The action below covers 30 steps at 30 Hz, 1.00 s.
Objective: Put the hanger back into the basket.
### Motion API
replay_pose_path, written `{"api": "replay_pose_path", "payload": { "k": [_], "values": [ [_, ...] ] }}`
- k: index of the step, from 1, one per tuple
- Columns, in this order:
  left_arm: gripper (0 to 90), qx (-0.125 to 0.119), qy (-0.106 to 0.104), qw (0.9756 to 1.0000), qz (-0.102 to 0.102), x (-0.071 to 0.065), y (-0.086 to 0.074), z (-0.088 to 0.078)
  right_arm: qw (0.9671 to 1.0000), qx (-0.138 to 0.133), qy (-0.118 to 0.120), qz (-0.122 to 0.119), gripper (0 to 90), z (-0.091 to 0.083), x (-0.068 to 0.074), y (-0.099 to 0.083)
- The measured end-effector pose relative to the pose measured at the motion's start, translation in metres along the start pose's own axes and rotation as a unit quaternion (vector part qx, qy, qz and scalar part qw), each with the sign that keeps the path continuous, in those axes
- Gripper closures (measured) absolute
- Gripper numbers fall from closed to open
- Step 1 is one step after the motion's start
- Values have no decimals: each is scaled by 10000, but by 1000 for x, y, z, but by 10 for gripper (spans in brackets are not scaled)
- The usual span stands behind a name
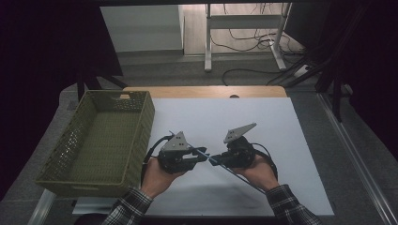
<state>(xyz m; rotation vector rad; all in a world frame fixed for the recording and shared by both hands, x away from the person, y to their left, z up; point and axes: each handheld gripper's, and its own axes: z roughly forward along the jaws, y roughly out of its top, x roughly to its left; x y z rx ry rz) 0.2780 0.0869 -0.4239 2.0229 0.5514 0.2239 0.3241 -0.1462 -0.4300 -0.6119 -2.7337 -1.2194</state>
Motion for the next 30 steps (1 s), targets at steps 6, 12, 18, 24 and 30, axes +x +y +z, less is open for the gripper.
{"api": "replay_pose_path", "payload": {
  "k": [6, 12, 18, 24, 30],
  "values": [
    [856, 227, 386, 9990, 84, -3, 2, 3, 9999, 86, -71, -44, 863, 3, 1, 0],
    [859, 315, 528, 9980, -178, 0, 11, 2, 9959, -13, -869, -246, 733, -12, 13, 3],
    [858, 418, 606, 9968, -316, 3, 16, 5, 9873, 18, -1541, -392, 699, -22, 31, 3],
    [857, 491, 508, 9965, -446, 2, 23, 9, 9779, 99, -2014, -550, 736, -5, 33, -2],
    [839, 449, 407, 9976, -347, 5, 26, 7, 9774, 58, -1962, -785, 868, -1, 36, -6]
  ]
}}
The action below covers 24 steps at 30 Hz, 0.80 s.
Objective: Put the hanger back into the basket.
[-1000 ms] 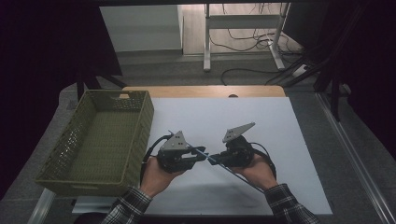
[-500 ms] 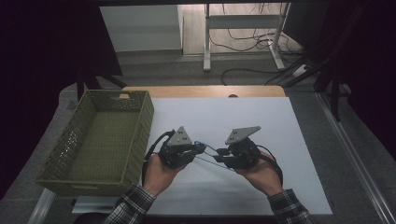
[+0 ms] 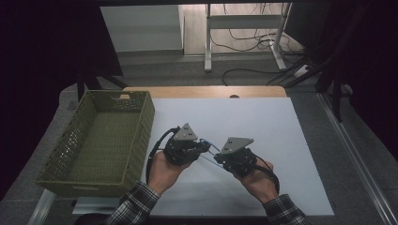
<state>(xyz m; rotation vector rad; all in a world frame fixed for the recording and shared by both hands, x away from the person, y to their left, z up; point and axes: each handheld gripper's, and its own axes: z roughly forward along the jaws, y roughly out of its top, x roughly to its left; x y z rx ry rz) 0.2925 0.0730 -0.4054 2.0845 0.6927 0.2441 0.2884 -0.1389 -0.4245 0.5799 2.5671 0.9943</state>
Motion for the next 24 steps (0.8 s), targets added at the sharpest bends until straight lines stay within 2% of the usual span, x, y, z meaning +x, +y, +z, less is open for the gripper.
{"api": "replay_pose_path", "payload": {
  "k": [1, 2, 3, 6, 8, 10, 11, 12, 13, 14, 15, 16, 17, 19, 21, 22, 23, 24],
  "values": [
    [818, -65, -89, 9999, -17, 1, -1, -2, 9999, -52, -90, -42, 870, -2, 1, 0],
    [757, -65, -89, 9999, -17, 1, -1, -2, 9999, -52, -90, -42, 870, -2, 1, 0],
    [673, -118, -107, 9999, -16, 4, -2, -8, 9995, -139, 228, 157, 871, -6, -6, -1],
    [519, -174, -31, 9998, 35, 8, -5, -17, 9980, -277, 472, 322, 872, -12, -14, -4],
    [424, -122, -72, 9999, 15, 11, -6, -21, 9972, -333, 557, 377, 872, -15, -16, -5],
    [393, -93, -72, 9999, 52, 14, -10, -29, 9957, -404, 714, 426, 872, -20, -19, -6],
    [333, 49, -59, 9999, 148, 15, -12, -34, 9951, -406, 812, 394, 871, -23, -20, -5],
    [318, 49, -59, 9999, 148, 15, -12, -34, 9948, -399, 852, 377, 871, -25, -21, -5],
    [284, 225, -52, 9995, 218, 16, -14, -38, 9943, -412, 907, 375, 871, -26, -21, -4],
    [268, 225, -52, 9995, 218, 16, -14, -38, 9943, -412, 907, 375, 871, -26, -21, -4],
    [263, 389, -60, 9989, 274, 18, -16, -40, 9927, -446, 1045, 398, 871, -29, -23, -4],
    [260, 389, -60, 9989, 274, 18, -16, -40, 9918, -470, 1122, 382, 871, -30, -23, -4],
    [261, 542, -106, 9979, 327, 21, -18, -41, 9912, -484, 1169, 388, 871, -32, -24, -3],
    [267, 567, -152, 9975, 387, 22, -19, -40, 9900, -496, 1264, 387, 871, -33, -24, -2],
    [291, 605, -184, 9970, 446, 22, -19, -40, 9893, -500, 1317, 386, 871, -34, -24, -2],
    [332, 719, -200, 9955, 582, 22, -18, -38, 9885, -489, 1388, 360, 870, -34, -24, -1],
    [360, 719, -200, 9955, 582, 22, -18, -38, 9881, -474, 1423, 342, 870, -34, -23, 0],
    [374, 795, -228, 9941, 708, 21, -16, -34, 9878, -457, 1449, 334, 870, -34, -23, 0]
  ]
}}
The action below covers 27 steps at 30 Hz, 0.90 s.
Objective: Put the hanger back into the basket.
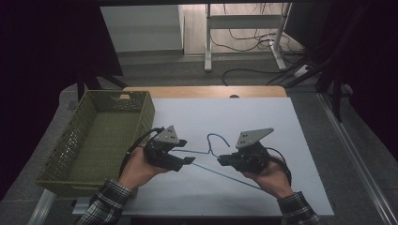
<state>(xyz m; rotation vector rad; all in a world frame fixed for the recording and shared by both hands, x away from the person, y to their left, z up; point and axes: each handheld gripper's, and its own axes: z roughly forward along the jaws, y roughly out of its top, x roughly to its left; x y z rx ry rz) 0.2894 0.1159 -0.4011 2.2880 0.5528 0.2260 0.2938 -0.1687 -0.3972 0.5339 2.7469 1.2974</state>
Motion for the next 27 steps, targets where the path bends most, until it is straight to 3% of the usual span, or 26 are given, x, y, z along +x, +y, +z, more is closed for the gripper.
{"api": "replay_pose_path", "payload": {
  "k": [5, 12, 14, 19, 20, 21, 22, 23, 24, 25, 27],
  "values": [
    [516, 175, -196, 9995, 165, 1, 6, 7, 9998, 31, 165, -62, 870, 2, 0, 1],
    [623, 357, -501, 9973, 398, 1, 14, 16, 9996, 91, 261, -97, 870, 3, 1, 1],
    [636, 438, -576, 9958, 565, 2, 17, 18, 9994, 114, 291, -119, 870, 3, 1, 1],
    [734, 651, -743, 9928, 683, 2, 23, 22, 9993, 158, 306, -173, 870, 5, 1, 1],
    [749, 768, -809, 9905, 798, 2, 26, 23, 9992, 182, 309, -173, 870, 5, 0, 1],
    [765, 768, -809, 9905, 798, 2, 26, 23, 9992, 182, 309, -173, 870, 5, 0, 1],
    [765, 828, -866, 9889, 885, 2, 27, 24, 9992, 207, 290, -193, 869, 5, 0, 1],
    [822, 875, -986, 9871, 909, 1, 27, 25, 9992, 264, 201, -232, 867, 5, -1, 0],
    [844, 875, -986, 9871, 909, 1, 27, 25, 9992, 264, 201, -232, 867, 5, -1, 0],
    [869, 968, -1123, 9845, 942, -1, 29, 27, 9992, 328, 111, -212, 863, 5, -3, 0],
    [871, 926, -1143, 9852, 885, 0, 29, 28, 9992, 337, 153, -154, 859, 5, -6, -1]
  ]
}}
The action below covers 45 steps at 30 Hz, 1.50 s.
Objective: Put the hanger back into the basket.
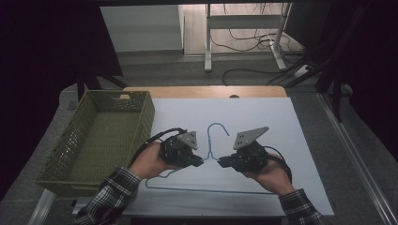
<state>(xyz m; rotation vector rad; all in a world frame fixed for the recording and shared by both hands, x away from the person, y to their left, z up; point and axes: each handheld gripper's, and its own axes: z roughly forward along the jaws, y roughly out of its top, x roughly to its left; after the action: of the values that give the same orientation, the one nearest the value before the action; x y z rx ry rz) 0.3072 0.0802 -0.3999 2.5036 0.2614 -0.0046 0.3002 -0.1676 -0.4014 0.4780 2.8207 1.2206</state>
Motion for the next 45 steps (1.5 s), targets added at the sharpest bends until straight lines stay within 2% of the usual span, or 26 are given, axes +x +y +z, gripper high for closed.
{"api": "replay_pose_path", "payload": {
  "k": [1, 3, 5, 7, 8, 12, 16, 17, 20, 22, 23, 25, 26, 27, 28, 30, 31, 33, 34, 35, 37, 38, 41, 42, 44, 45],
  "values": [
    [873, 0, 0, 10000, 0, 0, 0, 0, 10000, 0, 0, 0, 859, 0, 0, 0],
    [873, -78, -166, 9995, -254, 2, -1, 1, 10000, -26, -42, -62, 856, -1, -1, -1],
    [874, -150, -136, 9994, -266, 2, -1, 0, 9999, -23, -126, -93, 845, -1, 0, -1],
    [875, -153, -243, 9991, -320, 2, 0, 0, 9998, -42, -186, -91, 825, -2, 0, -1],
    [875, -187, -220, 9988, -389, 3, 1, -2, 9995, -140, -288, -76, 761, -4, -1, -1],
    [875, -269, -181, 9984, -458, 5, 2, -6, 9986, -276, -443, -49, 700, -12, 0, -1],
    [875, -427, -70, 9966, -698, 10, 1, -14, 9968, -453, -660, -25, 618, -23, 2, -1],
    [875, -427, -70, 9966, -698, 10, 1, -14, 9968, -453, -660, -25, 618, -23, 2, -1],
    [875, -410, 41, 9948, -936, 14, -1, -18, 9944, -689, -798, 25, 535, -36, 5, 0],
    [875, -438, 136, 9924, -1140, 18, -4, -22, 9936, -740, -854, 63, 474, -41, 6, -1],
    [875, -438, 136, 9924, -1140, 18, -4, -22, 9936, -740, -854, 63, 474, -41, 6, -1],
    [875, -513, 289, 9898, -1301, 23, -7, -29, 9927, -777, -907, 140, 383, -47, 6, -4],
    [875, -513, 289, 9898, -1301, 23, -7, -29, 9925, -785, -923, 172, 350, -48, 5, -5],
    [875, -538, 273, 9881, -1415, 24, -8, -31, 9925, -785, -923, 172, 350, -48, 5, -5],
    [875, -582, 385, 9858, -1530, 27, -10, -35, 9920, -791, -954, 245, 274, -49, 3, -9],
    [875, -578, 372, 9851, -1574, 29, -11, -38, 9912, -778, -1020, 319, 219, -48, 3, -13],
    [875, -602, 435, 9832, -1668, 32, -13, -42, 9911, -775, -1024, 361, 205, -48, 2, -15],
    [875, -585, 496, 9833, -1651, 34, -15, -46, 9912, -760, -1014, 391, 189, -47, 2, -16],
    [875, -640, 538, 9806, -1771, 36, -16, -51, 9909, -743, -1035, 442, 150, -45, 3, -21],
    [875, -657, 582, 9796, -1806, 38, -18, -56, 9911, -721, -1019, 473, 143, -45, 3, -23],
    [875, -660, 589, 9796, -1807, 39, -19, -59, 9911, -696, -1014, 507, 123, -43, 4, -25],
    [875, -720, 671, 9767, -1906, 41, -21, -68, 9905, -676, -1054, 573, 103, -41, 5, -30],
    [875, -745, 755, 9752, -1943, 44, -24, -78, 9900, -682, -1050, 649, 85, -40, 5, -33],
    [874, -794, 835, 9725, -2023, 46, -28, -88, 9893, -694, -1055, 725, 79, -39, 5, -37],
    [875, -810, 866, 9717, -2044, 47, -30, -93, 9890, -694, -1061, 759, 77, -39, 5, -38],
    [875, -850, 924, 9700, -2082, 47, -32, -97, 9889, -689, -1065, 779, 73, -38, 5, -40]
  ]
}}
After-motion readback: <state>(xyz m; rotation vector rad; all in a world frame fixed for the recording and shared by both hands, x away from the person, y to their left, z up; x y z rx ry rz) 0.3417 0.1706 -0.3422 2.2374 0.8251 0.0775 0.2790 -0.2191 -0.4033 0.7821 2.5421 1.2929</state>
